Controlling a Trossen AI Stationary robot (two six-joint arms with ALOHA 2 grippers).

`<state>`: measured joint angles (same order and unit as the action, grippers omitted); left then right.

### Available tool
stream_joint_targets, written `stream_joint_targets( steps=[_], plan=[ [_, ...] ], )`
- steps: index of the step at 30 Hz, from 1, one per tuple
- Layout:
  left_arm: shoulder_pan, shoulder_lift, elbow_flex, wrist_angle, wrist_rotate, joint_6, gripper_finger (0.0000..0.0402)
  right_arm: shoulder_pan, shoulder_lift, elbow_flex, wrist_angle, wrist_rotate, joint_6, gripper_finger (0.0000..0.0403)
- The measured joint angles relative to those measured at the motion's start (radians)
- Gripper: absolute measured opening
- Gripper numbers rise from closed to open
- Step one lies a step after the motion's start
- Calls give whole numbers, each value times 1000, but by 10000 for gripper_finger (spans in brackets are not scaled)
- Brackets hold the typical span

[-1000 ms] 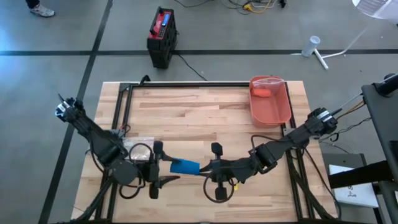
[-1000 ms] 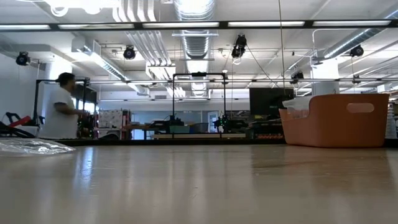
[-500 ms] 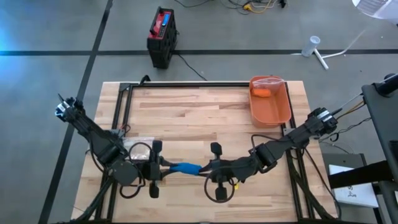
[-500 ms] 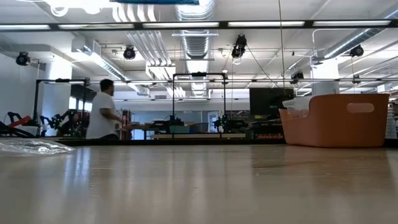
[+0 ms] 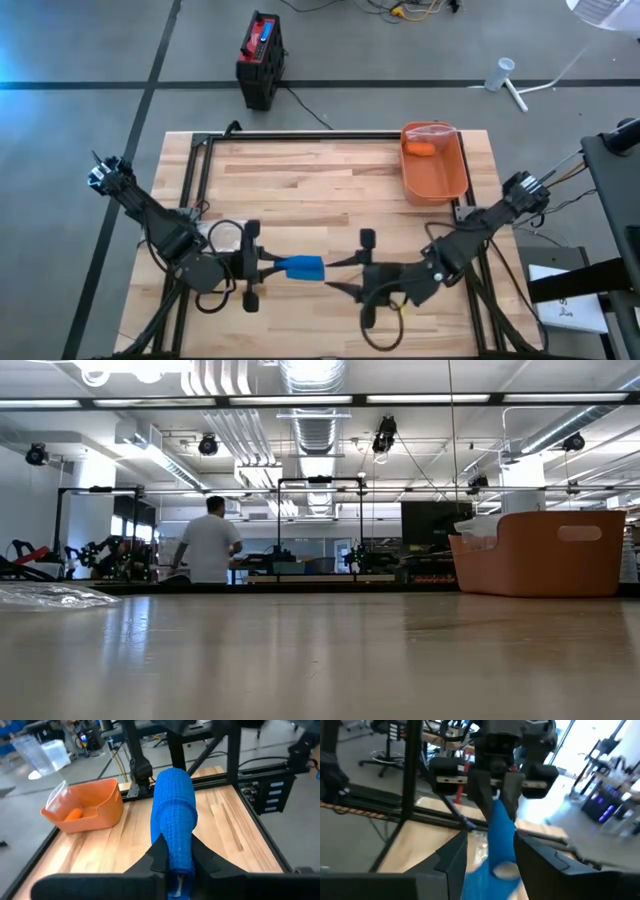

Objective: Roll bandage
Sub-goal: Roll the blue bandage

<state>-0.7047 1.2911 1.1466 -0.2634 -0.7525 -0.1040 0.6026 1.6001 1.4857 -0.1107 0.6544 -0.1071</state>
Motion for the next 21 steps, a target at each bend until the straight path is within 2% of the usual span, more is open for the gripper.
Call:
stream_joint_targets(
  steps=[3, 5, 7, 12, 17, 19, 21],
  plan=[
    [14, 0, -3, -15, 0, -50, 31, -30, 59, -2, 106, 5, -80, 157],
    [16, 0, -4, -29, 0, -71, 34, -51, 86, -3, 119, 50, -111, 154],
    [16, 0, -4, -28, 0, -74, 34, -68, 100, 5, 110, 97, -121, 148],
    [16, 0, -4, -43, -5, -101, 28, -97, 108, 7, 48, 111, -113, 137],
    [18, 1, -5, -77, -16, -185, 31, -94, 80, 8, -66, 240, -86, 136],
    [13, 0, -4, -78, -6, -212, 31, -89, 65, 7, -77, 253, -69, 139],
    [17, 0, -4, -93, -6, -240, 30, -80, 58, 10, -58, 216, -73, 143]
  ],
)
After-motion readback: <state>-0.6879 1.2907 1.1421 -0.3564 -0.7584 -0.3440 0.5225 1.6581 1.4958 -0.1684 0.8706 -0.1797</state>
